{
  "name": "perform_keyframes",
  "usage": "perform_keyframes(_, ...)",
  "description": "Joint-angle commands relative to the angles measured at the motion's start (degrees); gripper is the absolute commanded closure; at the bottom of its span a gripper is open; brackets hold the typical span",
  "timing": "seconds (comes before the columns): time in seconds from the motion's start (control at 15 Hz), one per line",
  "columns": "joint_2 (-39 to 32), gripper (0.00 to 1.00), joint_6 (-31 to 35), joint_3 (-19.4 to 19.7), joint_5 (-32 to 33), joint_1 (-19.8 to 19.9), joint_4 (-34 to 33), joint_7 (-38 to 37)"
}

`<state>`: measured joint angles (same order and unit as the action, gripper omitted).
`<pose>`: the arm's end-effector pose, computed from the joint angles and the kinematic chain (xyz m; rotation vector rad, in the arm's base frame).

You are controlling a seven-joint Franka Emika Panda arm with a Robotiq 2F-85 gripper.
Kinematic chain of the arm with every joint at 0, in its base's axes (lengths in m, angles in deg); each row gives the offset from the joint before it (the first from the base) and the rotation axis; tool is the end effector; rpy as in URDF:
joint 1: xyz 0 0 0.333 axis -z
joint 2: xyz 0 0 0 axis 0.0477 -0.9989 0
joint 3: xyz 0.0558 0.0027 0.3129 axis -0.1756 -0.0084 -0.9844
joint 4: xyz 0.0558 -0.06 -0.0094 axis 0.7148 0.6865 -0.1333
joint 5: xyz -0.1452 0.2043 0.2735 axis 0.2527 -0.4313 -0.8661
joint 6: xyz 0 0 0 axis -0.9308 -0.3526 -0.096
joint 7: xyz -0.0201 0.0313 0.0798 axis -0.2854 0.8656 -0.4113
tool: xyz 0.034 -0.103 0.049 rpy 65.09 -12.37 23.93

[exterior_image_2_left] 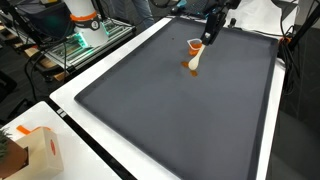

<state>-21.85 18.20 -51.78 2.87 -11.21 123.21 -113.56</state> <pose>0.6385 0.1344 0.3239 2.6091 -0.0900 -0.0945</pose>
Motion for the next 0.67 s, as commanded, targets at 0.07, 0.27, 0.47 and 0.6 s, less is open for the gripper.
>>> perform_keyframes(0.07,4.4,0.97,4.6,-0.1,-7.4,2.3,4.3,6.0)
perform_keyframes(0.27,6.1,0.97,6.8,-0.4,-11.9,3.7,5.9,10.0)
perform_keyframes(0.47,7.6,0.97,7.5,-0.6,-16.4,4.9,7.1,13.9)
perform_keyframes(0.6,8.5,0.97,7.7,-0.6,-18.7,5.4,7.8,15.7)
